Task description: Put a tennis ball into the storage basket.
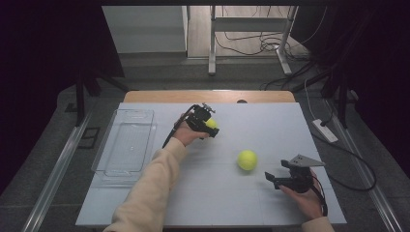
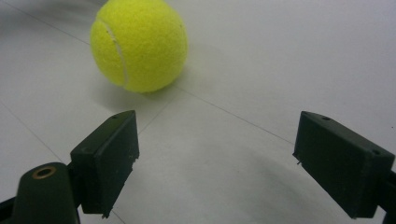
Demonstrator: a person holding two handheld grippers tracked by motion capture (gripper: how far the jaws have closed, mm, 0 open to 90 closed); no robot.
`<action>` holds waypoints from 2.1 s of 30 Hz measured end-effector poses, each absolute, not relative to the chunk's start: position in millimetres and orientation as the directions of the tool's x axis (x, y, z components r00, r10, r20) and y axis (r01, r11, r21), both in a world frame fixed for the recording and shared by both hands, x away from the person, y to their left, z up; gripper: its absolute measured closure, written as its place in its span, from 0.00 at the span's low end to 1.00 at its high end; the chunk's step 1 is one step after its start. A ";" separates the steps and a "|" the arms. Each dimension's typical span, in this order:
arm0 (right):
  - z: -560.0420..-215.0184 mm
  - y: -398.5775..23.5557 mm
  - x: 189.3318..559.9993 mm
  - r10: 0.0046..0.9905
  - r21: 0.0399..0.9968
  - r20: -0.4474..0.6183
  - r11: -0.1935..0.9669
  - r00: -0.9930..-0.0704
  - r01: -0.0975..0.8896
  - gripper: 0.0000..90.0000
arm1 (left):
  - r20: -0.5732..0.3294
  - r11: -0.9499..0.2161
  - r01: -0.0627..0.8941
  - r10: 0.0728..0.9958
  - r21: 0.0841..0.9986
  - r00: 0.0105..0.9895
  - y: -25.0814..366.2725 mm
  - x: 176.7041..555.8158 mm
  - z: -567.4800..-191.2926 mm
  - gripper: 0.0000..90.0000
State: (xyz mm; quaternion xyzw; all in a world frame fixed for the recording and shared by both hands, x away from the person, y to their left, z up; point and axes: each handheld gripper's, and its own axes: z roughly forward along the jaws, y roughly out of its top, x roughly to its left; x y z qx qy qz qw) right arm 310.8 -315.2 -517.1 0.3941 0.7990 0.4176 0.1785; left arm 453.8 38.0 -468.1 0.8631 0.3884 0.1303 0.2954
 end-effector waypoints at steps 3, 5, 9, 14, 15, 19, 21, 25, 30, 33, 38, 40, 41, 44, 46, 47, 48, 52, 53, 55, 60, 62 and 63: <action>-516.9 -315.3 310.6 0.780 0.809 0.044 0.339 -0.625 0.480 0.16 | -0.004 -0.514 0.591 0.752 0.622 0.659 42.0 451.2 -464.7 0.30; -516.6 -315.4 310.3 0.781 0.810 0.044 0.337 -0.624 0.480 0.16 | -0.007 -0.503 0.588 0.756 0.633 0.654 45.3 448.7 -461.6 0.30; -516.7 -315.4 310.4 0.782 0.809 0.043 0.337 -0.621 0.481 0.16 | -0.011 -0.491 0.582 0.758 0.649 0.652 49.3 445.3 -457.7 0.30; -517.1 -315.2 310.6 0.781 0.809 0.043 0.339 -0.623 0.480 0.16 | -0.006 -0.482 0.565 0.758 0.670 0.653 55.0 437.5 -451.5 0.30; -517.1 -315.2 310.6 0.781 0.809 0.043 0.339 -0.623 0.480 0.16 | -0.006 -0.482 0.565 0.758 0.670 0.653 55.0 437.5 -451.5 0.30; -516.9 -315.2 310.3 0.782 0.810 0.042 0.338 -0.622 0.480 0.16 | 0.006 -0.475 0.549 0.759 0.687 0.651 58.4 431.7 -445.1 0.30; -516.8 -315.2 310.2 0.782 0.810 0.041 0.339 -0.622 0.480 0.16 | 0.008 -0.469 0.544 0.762 0.696 0.647 59.7 429.2 -442.1 0.30; -516.9 -315.2 310.3 0.782 0.809 0.041 0.339 -0.622 0.479 0.16 | 0.018 -0.463 0.528 0.763 0.712 0.646 63.1 423.8 -435.3 0.30; -516.9 -315.0 310.2 0.781 0.809 0.039 0.341 -0.623 0.478 0.16 | 0.027 -0.456 0.514 0.766 0.726 0.642 66.8 418.3 -429.5 0.30; -517.1 -315.0 310.3 0.783 0.808 0.039 0.341 -0.621 0.480 0.16 | 0.035 -0.456 0.509 0.769 0.730 0.638 69.2 415.1 -426.3 0.30; -517.3 -314.9 310.4 0.784 0.808 0.038 0.341 -0.620 0.481 0.16 | 0.040 -0.448 0.497 0.772 0.743 0.635 73.0 410.9 -421.0 0.30; -517.2 -314.8 310.2 0.784 0.808 0.040 0.340 -0.619 0.482 0.16 | 0.042 -0.445 0.492 0.773 0.748 0.633 74.8 409.1 -418.7 0.30; -517.2 -314.9 310.2 0.784 0.808 0.041 0.339 -0.620 0.481 0.16 | 0.040 -0.441 0.490 0.773 0.752 0.634 75.8 408.3 -417.4 0.30; -517.2 -314.9 310.3 0.784 0.809 0.041 0.337 -0.619 0.481 0.16 | 0.039 -0.430 0.483 0.776 0.762 0.629 78.5 405.5 -412.6 0.30; -517.2 -315.0 310.5 0.785 0.809 0.041 0.337 -0.618 0.482 0.16 | 0.039 -0.427 0.482 0.777 0.765 0.628 79.7 404.5 -410.6 0.30; -517.2 -315.1 310.6 0.786 0.809 0.042 0.336 -0.617 0.482 0.16 | 0.043 -0.430 0.478 0.776 0.766 0.629 81.2 403.7 -408.6 0.30; -517.3 -315.2 310.8 0.786 0.809 0.041 0.336 -0.617 0.482 0.16 | 0.045 -0.425 0.474 0.779 0.771 0.626 82.3 402.7 -407.1 0.30; -517.3 -315.5 311.0 0.787 0.810 0.041 0.335 -0.616 0.482 0.16 | 0.046 -0.419 0.468 0.781 0.778 0.622 86.4 400.2 -403.4 0.30; -517.1 -315.6 310.9 0.788 0.810 0.041 0.335 -0.615 0.482 0.16 | 0.048 -0.416 0.467 0.784 0.780 0.619 87.7 399.4 -402.4 0.30; -517.0 -315.8 310.9 0.788 0.810 0.040 0.335 -0.614 0.482 0.16 | 0.044 -0.409 0.466 0.786 0.785 0.617 90.2 398.2 -400.6 0.30; -516.3 -315.9 310.5 0.786 0.815 0.057 0.319 -0.615 0.484 0.16 | 0.054 -0.406 0.461 0.793 0.789 0.607 97.3 395.8 -396.0 0.30; -516.2 -316.3 310.4 0.787 0.814 0.057 0.319 -0.614 0.485 0.16 | 0.055 -0.398 0.458 0.800 0.795 0.598 101.2 394.9 -394.0 0.30; -516.2 -316.3 310.4 0.788 0.815 0.057 0.319 -0.614 0.485 0.16 | 0.057 -0.394 0.455 0.803 0.799 0.594 103.3 394.7 -393.1 0.30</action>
